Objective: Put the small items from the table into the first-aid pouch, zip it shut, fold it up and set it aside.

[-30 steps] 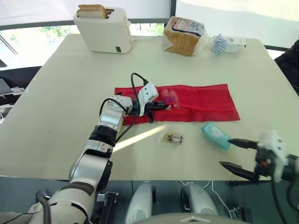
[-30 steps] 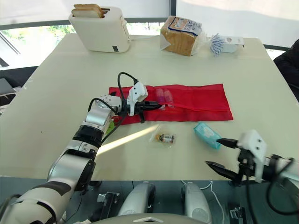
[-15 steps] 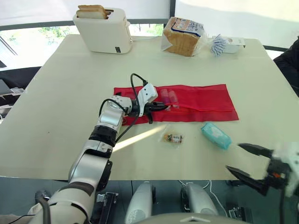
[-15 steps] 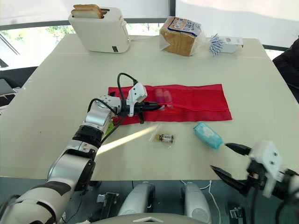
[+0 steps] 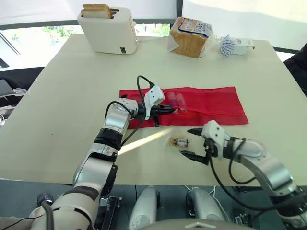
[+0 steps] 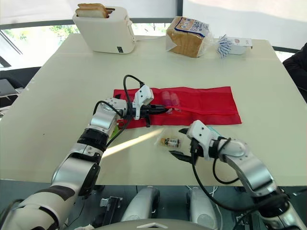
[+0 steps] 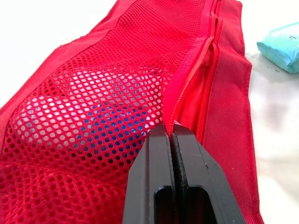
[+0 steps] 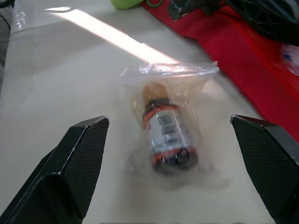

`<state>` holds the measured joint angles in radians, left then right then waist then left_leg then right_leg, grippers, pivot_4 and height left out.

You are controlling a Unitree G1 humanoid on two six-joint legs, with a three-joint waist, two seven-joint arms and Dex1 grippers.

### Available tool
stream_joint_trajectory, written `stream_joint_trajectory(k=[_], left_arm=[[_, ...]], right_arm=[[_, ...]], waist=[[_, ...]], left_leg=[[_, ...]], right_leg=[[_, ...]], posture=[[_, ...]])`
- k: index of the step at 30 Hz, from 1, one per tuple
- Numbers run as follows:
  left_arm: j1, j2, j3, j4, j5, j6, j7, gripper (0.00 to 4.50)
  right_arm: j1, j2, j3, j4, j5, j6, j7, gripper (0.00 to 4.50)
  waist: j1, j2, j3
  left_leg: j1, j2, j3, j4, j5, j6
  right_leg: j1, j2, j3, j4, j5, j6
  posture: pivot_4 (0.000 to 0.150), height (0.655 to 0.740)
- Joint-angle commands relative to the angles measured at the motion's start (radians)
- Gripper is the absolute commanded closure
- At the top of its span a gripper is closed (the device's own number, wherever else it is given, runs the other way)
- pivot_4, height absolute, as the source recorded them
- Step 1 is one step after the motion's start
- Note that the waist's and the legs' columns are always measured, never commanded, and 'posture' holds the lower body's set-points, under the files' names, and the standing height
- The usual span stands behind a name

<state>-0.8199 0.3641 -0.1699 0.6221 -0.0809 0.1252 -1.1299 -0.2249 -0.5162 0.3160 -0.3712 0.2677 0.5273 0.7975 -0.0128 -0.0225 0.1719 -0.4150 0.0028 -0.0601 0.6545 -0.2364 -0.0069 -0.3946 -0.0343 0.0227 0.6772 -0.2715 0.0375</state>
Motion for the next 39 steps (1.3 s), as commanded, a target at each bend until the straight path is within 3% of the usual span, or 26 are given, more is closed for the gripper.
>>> stream_joint_trajectory(k=[1,2,3,5,8,14,22,26,29,30,31,33,39], left_arm=[[-0.009,-0.001,0.014,-0.053,-0.019,0.021,0.008,4.50],[-0.008,-0.002,0.016,-0.057,-0.021,0.026,0.009,4.50],[-0.007,-0.002,0.017,-0.061,-0.021,0.030,0.010,4.50],[-0.004,-0.001,0.015,-0.066,-0.020,0.033,0.011,4.50],[-0.004,-0.003,0.015,-0.067,-0.018,0.034,0.014,4.50],[-0.010,-0.012,0.013,-0.059,-0.017,0.030,0.018,4.50],[-0.013,-0.018,0.015,-0.054,-0.020,0.030,0.021,4.50],[-0.012,-0.023,0.014,-0.055,-0.019,0.030,0.024,4.50],[-0.011,-0.023,0.013,-0.055,-0.017,0.030,0.024,4.50],[-0.011,-0.023,0.013,-0.055,-0.017,0.030,0.024,4.50],[-0.013,-0.023,0.013,-0.052,-0.017,0.030,0.024,4.50],[-0.014,-0.023,0.013,-0.050,-0.016,0.029,0.023,4.50],[-0.009,-0.017,0.010,-0.054,-0.012,0.027,0.021,4.50]], right_arm=[[-0.004,-0.008,0.012,-0.004,-0.016,-0.039,0.022,0.56],[-0.003,-0.010,0.013,-0.002,-0.015,-0.038,0.025,0.70],[-0.002,-0.011,0.013,0.000,-0.016,-0.039,0.027,1.24],[-0.002,-0.013,0.016,0.001,-0.023,-0.042,0.031,1.78],[0.001,-0.022,0.022,0.001,-0.046,-0.052,0.027,3.28],[0.029,-0.027,-0.009,-0.035,-0.046,-0.050,0.003,3.28],[0.069,0.009,-0.140,-0.166,0.112,0.156,-0.075,3.28],[0.107,-0.021,-0.135,-0.164,0.097,0.181,-0.090,3.28],[0.103,-0.011,-0.131,-0.166,0.157,0.237,-0.073,2.55],[0.097,-0.004,-0.118,-0.155,0.137,0.226,-0.089,2.02],[0.088,0.001,-0.102,-0.143,0.124,0.219,-0.094,1.76],[0.078,0.004,-0.079,-0.133,0.119,0.214,-0.086,1.46],[0.033,0.025,-0.002,-0.062,0.043,0.137,-0.086,1.46]], waist=[[-0.001,0.000,0.000],[-0.002,0.000,0.000],[-0.003,0.000,0.000],[-0.003,0.000,0.000],[-0.003,0.000,0.000],[-0.003,0.000,0.000],[-0.002,0.000,0.000],[-0.001,0.000,0.000],[-0.003,0.000,0.000],[-0.004,0.000,0.000],[-0.004,0.000,0.000],[-0.005,0.000,0.000],[-0.004,0.000,0.000]], left_leg=[[0.000,0.000,0.000,0.000,0.000,0.000],[0.000,0.000,0.000,0.000,0.000,0.000],[0.001,0.000,0.000,0.000,-0.001,0.001],[0.001,0.000,0.000,0.000,-0.001,0.001],[0.001,0.000,0.000,0.000,-0.001,0.001],[0.001,0.000,0.000,0.000,-0.001,0.001],[0.001,0.000,0.000,0.000,-0.001,0.001],[0.001,0.000,0.000,0.000,-0.001,0.001],[0.001,0.000,0.000,0.000,-0.001,0.001],[0.001,0.000,0.000,0.000,-0.001,0.001],[0.001,0.000,0.000,0.000,-0.001,0.001],[0.001,0.000,0.000,0.000,-0.001,0.001],[0.001,0.000,0.000,0.000,-0.001,0.001]], right_leg=[[0.000,0.000,0.000,0.000,0.000,0.000],[0.000,0.000,0.000,0.000,0.000,0.000],[0.000,0.000,0.000,0.001,0.000,0.000],[0.000,0.000,0.000,0.001,0.000,0.000],[0.000,0.000,0.000,0.001,0.000,0.000],[0.000,0.000,0.000,0.001,0.000,0.000],[0.000,0.000,0.000,0.001,0.000,0.000],[0.000,0.000,0.000,0.001,0.000,0.000],[0.000,0.000,0.000,0.001,0.000,0.000],[0.000,0.001,0.000,0.001,0.000,0.000],[0.000,0.001,0.000,0.001,0.000,0.000],[0.000,0.001,0.000,0.001,0.000,0.000],[0.000,0.001,0.000,0.001,0.000,0.000]], posture=[[0.150,0.7400],[0.150,0.7400],[0.150,0.7400],[0.150,0.7400],[0.150,0.7400],[0.150,0.7400],[0.150,0.7400],[0.150,0.7400],[0.150,0.7400],[0.150,0.7400],[0.150,0.7400],[0.150,0.7400],[0.150,0.7400]])
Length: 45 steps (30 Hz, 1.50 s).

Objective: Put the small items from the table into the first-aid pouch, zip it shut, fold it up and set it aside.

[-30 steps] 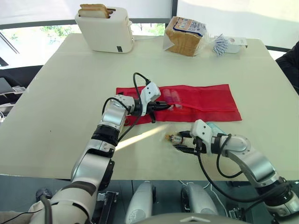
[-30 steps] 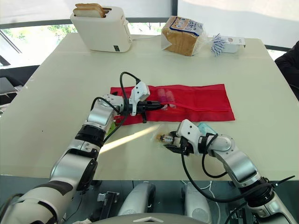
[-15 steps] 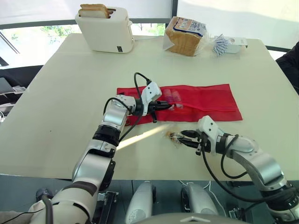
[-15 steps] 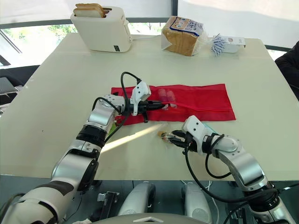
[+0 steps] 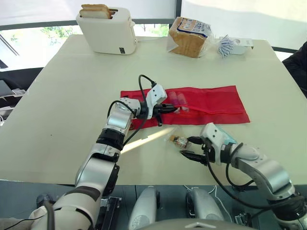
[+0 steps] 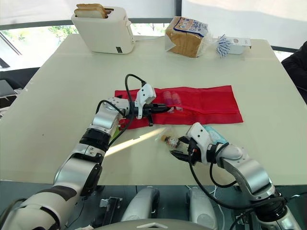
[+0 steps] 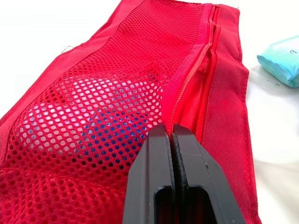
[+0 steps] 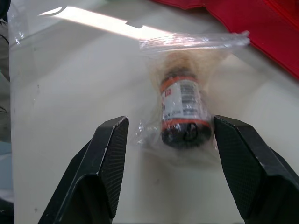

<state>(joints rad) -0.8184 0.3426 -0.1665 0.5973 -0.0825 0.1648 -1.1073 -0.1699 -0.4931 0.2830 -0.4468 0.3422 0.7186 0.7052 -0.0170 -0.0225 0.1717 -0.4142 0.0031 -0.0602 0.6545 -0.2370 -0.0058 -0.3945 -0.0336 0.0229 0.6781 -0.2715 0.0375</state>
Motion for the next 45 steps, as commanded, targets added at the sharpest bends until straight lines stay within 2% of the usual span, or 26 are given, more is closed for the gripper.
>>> stream_joint_trajectory(k=[1,3,4,6,7,9,14,20,26,35,40,45], left_arm=[[-0.009,0.005,0.007,-0.031,-0.010,-0.012,-0.001,4.50],[-0.007,0.005,0.007,-0.034,-0.010,-0.011,0.000,4.50],[-0.006,0.006,0.008,-0.035,-0.010,-0.011,0.000,4.50],[-0.005,0.006,0.009,-0.036,-0.011,-0.010,0.002,4.50],[-0.004,0.006,0.009,-0.038,-0.011,-0.010,0.002,4.50],[-0.002,0.005,0.008,-0.041,-0.011,-0.009,0.005,4.50],[0.005,0.002,0.008,-0.048,-0.012,-0.006,0.010,4.50],[0.005,-0.001,0.017,-0.058,-0.025,0.013,0.012,4.50],[0.014,0.006,0.019,-0.078,-0.036,0.035,0.010,4.50],[0.013,0.005,0.012,-0.092,-0.045,0.051,0.010,4.50],[0.018,0.010,0.012,-0.099,-0.053,0.068,0.001,4.50],[0.022,0.012,0.005,-0.108,-0.054,0.067,-0.008,4.50]], right_arm=[[-0.026,0.006,0.039,0.029,-0.041,-0.066,0.007,1.46],[-0.033,0.009,0.045,0.052,-0.057,-0.090,0.008,1.46],[-0.034,0.010,0.045,0.056,-0.059,-0.097,0.010,1.69],[-0.036,0.010,0.040,0.058,-0.062,-0.099,0.007,2.21],[-0.035,0.010,0.039,0.056,-0.064,-0.099,0.006,2.99],[-0.027,-0.002,0.037,0.039,-0.064,-0.092,0.011,3.53],[0.012,0.025,-0.056,-0.059,0.028,0.026,-0.043,3.53],[0.041,0.183,-0.263,-0.157,0.143,0.292,-0.279,3.53],[0.019,0.361,-0.342,-0.153,0.134,0.435,-0.502,3.53],[-0.083,0.571,-0.414,-0.087,0.104,0.473,-0.706,3.53],[-0.105,0.629,-0.463,-0.079,0.110,0.510,-0.767,3.53],[-0.148,0.634,-0.453,-0.019,0.088,0.479,-0.805,3.53]], waist=[[0.000,0.000,0.000],[0.000,0.000,0.000],[0.000,0.000,0.000],[0.000,0.000,0.000],[0.000,0.000,0.000],[0.000,0.000,0.000],[0.001,0.000,0.000],[0.002,0.000,0.000],[-0.001,0.000,0.000],[-0.001,0.001,0.000],[-0.001,0.001,0.000],[-0.003,0.001,0.000]], left_leg=[[0.000,0.000,0.000,0.000,0.000,0.000],[0.000,0.000,0.000,0.000,0.000,0.000],[0.000,0.000,0.000,0.000,0.000,0.000],[0.000,0.000,0.000,0.000,0.000,0.000],[0.000,0.000,0.000,0.000,0.000,0.000],[0.000,0.000,0.000,0.000,0.000,0.000],[0.000,0.000,0.000,0.000,0.000,0.000],[0.000,0.000,-0.001,0.000,0.000,0.000],[0.000,0.000,-0.001,-0.001,0.000,0.000],[0.000,0.000,0.000,-0.001,0.000,0.000],[0.000,0.000,0.000,-0.001,0.000,0.000],[0.000,0.000,0.001,-0.001,0.000,0.000]], right_leg=[[0.000,0.000,0.000,0.000,0.000,0.000],[0.000,0.000,0.000,0.000,0.000,0.000],[0.000,0.000,0.000,0.000,0.000,0.000],[0.000,0.000,0.000,0.000,0.000,0.000],[0.000,0.000,0.000,0.000,0.000,0.000],[0.000,0.000,0.000,0.000,0.000,0.000],[0.000,0.000,0.000,0.000,0.000,0.000],[0.000,0.000,0.000,0.000,0.000,0.000],[-0.001,0.000,0.001,0.001,0.000,0.000],[-0.002,0.000,0.002,0.001,0.000,0.000],[-0.002,0.000,0.002,0.001,0.000,0.000],[-0.002,0.000,0.002,0.001,0.000,0.000]], posture=[[0.150,0.7400],[0.150,0.7400],[0.150,0.7400],[0.150,0.7400],[0.150,0.7400],[0.150,0.7400],[0.150,0.7400],[0.150,0.7400],[0.150,0.7400],[0.150,0.7400],[0.150,0.7400],[0.150,0.7400]])
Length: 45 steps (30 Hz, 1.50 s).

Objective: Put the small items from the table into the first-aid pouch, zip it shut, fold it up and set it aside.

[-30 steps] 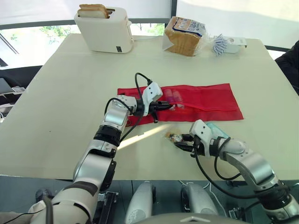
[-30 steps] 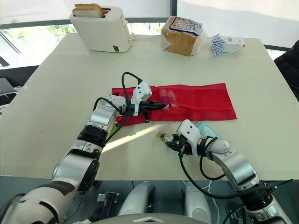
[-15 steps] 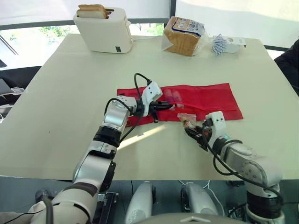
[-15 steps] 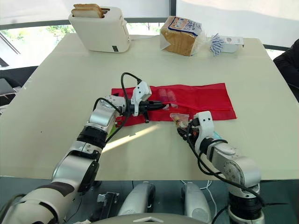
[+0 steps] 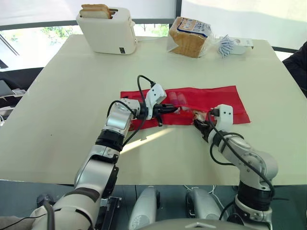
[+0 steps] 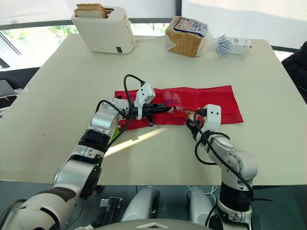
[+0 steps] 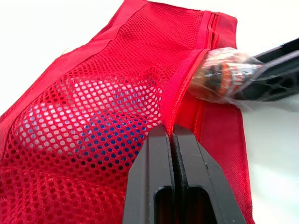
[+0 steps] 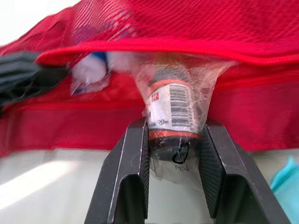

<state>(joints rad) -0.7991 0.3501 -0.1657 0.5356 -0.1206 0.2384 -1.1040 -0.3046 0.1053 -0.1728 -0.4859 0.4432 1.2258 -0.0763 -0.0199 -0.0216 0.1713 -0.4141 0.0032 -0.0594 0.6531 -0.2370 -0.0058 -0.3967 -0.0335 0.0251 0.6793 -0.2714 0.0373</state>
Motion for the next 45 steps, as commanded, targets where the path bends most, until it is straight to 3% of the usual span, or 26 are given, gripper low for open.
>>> stream_joint_trajectory(k=[1,9,22,28,34,37,42,43,45], left_arm=[[0.004,0.005,0.002,-0.048,-0.015,-0.007,-0.014,4.50],[0.018,0.007,-0.017,-0.054,-0.005,-0.023,-0.048,4.50],[0.022,0.036,-0.047,-0.019,0.030,-0.086,-0.073,4.50],[-0.001,0.031,-0.035,0.017,0.033,-0.095,-0.042,4.50],[-0.021,0.029,-0.026,0.056,0.034,-0.111,-0.032,4.50],[-0.025,0.028,-0.027,0.064,0.033,-0.116,-0.031,4.50],[-0.021,0.023,-0.028,0.059,0.030,-0.118,-0.029,4.50],[-0.019,0.023,-0.028,0.057,0.029,-0.117,-0.029,4.50],[-0.015,0.022,-0.028,0.057,0.030,-0.120,-0.027,4.50]], right_arm=[[-0.024,0.041,0.006,0.036,-0.018,-0.040,-0.030,3.53],[-0.091,0.020,0.094,0.227,-0.070,-0.183,0.025,3.53],[-0.241,-0.168,0.246,0.474,-0.193,-0.381,0.211,3.53],[-0.191,-0.281,0.283,0.329,-0.162,-0.323,0.340,0.79],[-0.108,-0.412,0.288,0.149,-0.137,-0.246,0.408,0.79],[-0.089,-0.407,0.286,0.145,-0.123,-0.231,0.412,1.61],[-0.153,-0.310,0.274,0.289,-0.170,-0.280,0.325,4.15],[-0.175,-0.291,0.271,0.330,-0.185,-0.297,0.307,4.48],[-0.218,-0.255,0.258,0.407,-0.206,-0.350,0.278,4.48]], waist=[[-0.001,0.000,0.000],[-0.021,0.000,0.000],[-0.022,0.000,0.000],[-0.020,0.001,0.000],[-0.020,0.001,0.000],[-0.022,0.001,0.000],[-0.023,0.001,0.000],[-0.022,0.001,0.000],[-0.021,0.001,0.000]], left_leg=[[0.000,0.000,0.000,0.000,0.000,0.000],[0.001,0.000,0.000,0.000,0.000,0.000],[0.001,0.000,0.000,-0.001,0.000,0.000],[0.000,0.001,0.000,-0.001,0.000,0.000],[0.000,0.000,0.000,0.000,0.000,0.000],[0.000,0.000,0.000,0.000,0.000,0.000],[0.000,0.000,0.000,0.000,0.000,0.000],[0.000,0.001,0.000,0.000,0.000,0.000],[0.000,0.000,0.000,0.000,0.000,0.000]], right_leg=[[0.000,0.000,0.000,0.000,0.000,0.000],[0.000,0.001,0.000,0.000,0.000,0.000],[0.000,0.001,0.000,0.000,0.000,0.000],[0.000,0.001,0.000,0.000,0.000,0.000],[0.000,0.000,0.000,0.000,0.000,0.000],[0.000,0.001,0.000,0.000,0.000,0.000],[0.000,0.001,0.000,0.000,0.000,0.000],[0.000,0.001,0.000,0.000,0.000,0.000],[0.000,0.001,0.000,0.000,0.000,0.000]], posture=[[0.150,0.7400],[0.150,0.7400],[0.150,0.7400],[0.150,0.7400],[0.150,0.7400],[0.150,0.7400],[0.150,0.7400],[0.150,0.7400],[0.150,0.7400]])
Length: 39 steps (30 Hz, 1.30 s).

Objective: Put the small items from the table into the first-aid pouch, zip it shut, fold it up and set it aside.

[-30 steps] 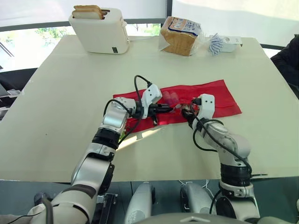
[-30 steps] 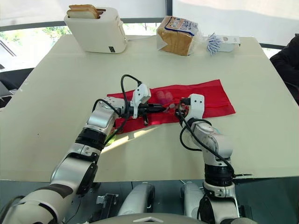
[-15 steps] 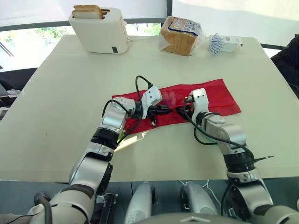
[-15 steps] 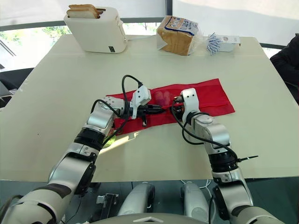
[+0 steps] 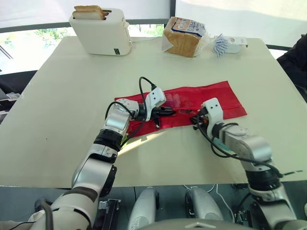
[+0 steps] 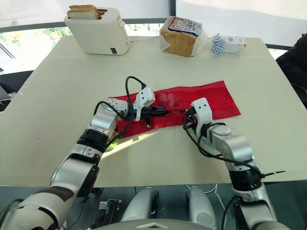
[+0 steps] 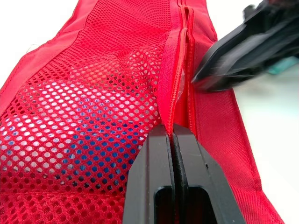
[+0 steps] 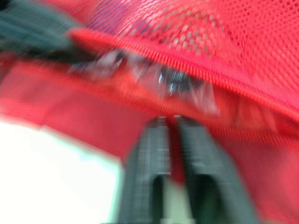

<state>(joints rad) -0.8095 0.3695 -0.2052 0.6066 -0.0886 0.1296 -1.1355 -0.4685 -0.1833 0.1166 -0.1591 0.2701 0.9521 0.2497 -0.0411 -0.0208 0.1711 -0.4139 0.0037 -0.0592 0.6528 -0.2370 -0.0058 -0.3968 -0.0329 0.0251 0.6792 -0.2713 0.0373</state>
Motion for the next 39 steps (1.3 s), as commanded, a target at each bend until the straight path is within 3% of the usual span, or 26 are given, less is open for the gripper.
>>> stream_joint_trajectory(k=[1,5,8,11,14,16,17,18,19,21,29,34,39], left_arm=[[-0.002,0.002,0.011,-0.014,-0.001,-0.014,0.006,4.50],[-0.003,0.001,0.004,-0.009,0.009,-0.032,0.008,4.50],[-0.010,-0.005,0.003,0.009,0.021,-0.054,0.022,4.50],[-0.012,-0.005,0.004,0.021,0.026,-0.065,0.024,4.50],[-0.013,0.001,0.005,0.037,0.029,-0.079,0.020,4.50],[-0.015,0.008,0.006,0.054,0.034,-0.097,0.015,4.50],[-0.015,0.012,0.007,0.062,0.034,-0.104,0.009,4.50],[-0.013,0.018,0.009,0.064,0.031,-0.110,0.000,4.50],[-0.008,0.024,0.012,0.063,0.027,-0.117,-0.011,4.50],[0.004,0.040,0.020,0.054,0.013,-0.125,-0.040,4.50],[0.040,0.127,0.036,0.075,0.000,-0.173,-0.118,4.50],[0.046,0.218,0.049,0.146,0.001,-0.250,-0.202,4.50],[0.008,0.296,0.057,0.295,0.044,-0.364,-0.198,4.50]], right_arm=[[-0.076,0.054,-0.041,0.122,-0.034,-0.109,-0.054,4.48],[-0.132,0.089,-0.069,0.217,-0.033,-0.177,-0.055,4.48],[-0.066,-0.013,-0.042,0.060,0.023,-0.131,0.092,4.48],[0.036,-0.139,-0.070,-0.128,0.106,-0.130,0.235,3.81],[0.176,-0.306,-0.193,-0.365,0.265,-0.136,0.422,2.28],[0.262,-0.416,-0.315,-0.485,0.338,-0.141,0.515,1.70],[0.305,-0.470,-0.370,-0.526,0.361,-0.141,0.548,1.70],[0.356,-0.516,-0.427,-0.555,0.362,-0.143,0.573,1.08],[0.423,-0.557,-0.491,-0.580,0.353,-0.159,0.598,0.87],[0.546,-0.587,-0.606,-0.611,0.332,-0.180,0.596,0.03],[0.954,-0.443,-0.922,-0.586,0.403,-0.428,0.760,0.03],[1.039,-0.422,-0.949,-0.561,0.392,-0.525,0.790,0.03],[1.055,-0.425,-0.911,-0.570,0.387,-0.551,0.760,0.03]], waist=[[0.001,0.000,0.000],[0.000,0.000,0.000],[0.004,0.000,0.000],[0.012,0.000,0.000],[0.006,0.001,0.000],[0.004,0.001,0.001],[0.002,0.001,0.000],[0.007,0.002,0.001],[0.013,0.003,0.000],[0.018,0.000,0.000],[0.011,0.001,0.000],[-0.001,0.001,-0.001],[-0.002,0.001,-0.001]], left_leg=[[0.000,0.000,0.000,0.000,0.000,0.000],[0.000,0.000,0.000,0.000,0.000,0.000],[0.000,0.000,0.000,0.000,0.000,0.000],[-0.002,-0.001,0.000,0.000,0.000,0.000],[-0.002,-0.001,0.000,0.000,0.000,0.000],[0.000,0.000,0.000,0.000,0.000,0.000],[0.000,0.000,-0.001,0.000,0.000,0.000],[-0.001,0.000,-0.001,0.000,0.000,0.000],[-0.001,-0.001,-0.001,0.000,0.000,0.000],[-0.001,-0.001,-0.001,0.000,0.000,0.000],[0.001,0.001,0.001,0.000,0.000,0.000],[0.003,0.002,0.003,-0.001,0.000,0.000],[0.004,0.004,0.004,-0.002,0.000,0.000]], right_leg=[[0.000,0.000,0.000,0.000,0.000,0.000],[0.000,0.000,0.000,0.000,0.000,0.000],[0.000,0.000,0.000,0.000,0.000,0.000],[0.000,-0.002,-0.001,-0.002,0.000,0.000],[0.000,-0.002,0.000,-0.001,0.000,0.000],[0.001,-0.001,-0.001,-0.001,0.000,0.000],[0.001,0.000,-0.001,-0.001,0.000,0.000],[0.001,0.000,-0.001,-0.001,0.000,0.000],[0.001,-0.001,-0.002,-0.001,0.000,0.000],[0.002,-0.001,-0.002,-0.003,0.000,0.000],[0.003,0.001,0.000,-0.002,0.000,0.000],[0.003,0.002,0.002,-0.001,0.000,0.000],[0.003,0.003,0.003,-0.001,0.000,0.000]], posture=[[0.150,0.7400],[0.150,0.7400],[0.150,0.7400],[0.150,0.7400],[0.150,0.7400],[0.150,0.7400],[0.150,0.7400],[0.150,0.7400],[0.150,0.7400],[0.150,0.7400],[0.150,0.7400],[0.150,0.7400],[0.150,0.7400]])
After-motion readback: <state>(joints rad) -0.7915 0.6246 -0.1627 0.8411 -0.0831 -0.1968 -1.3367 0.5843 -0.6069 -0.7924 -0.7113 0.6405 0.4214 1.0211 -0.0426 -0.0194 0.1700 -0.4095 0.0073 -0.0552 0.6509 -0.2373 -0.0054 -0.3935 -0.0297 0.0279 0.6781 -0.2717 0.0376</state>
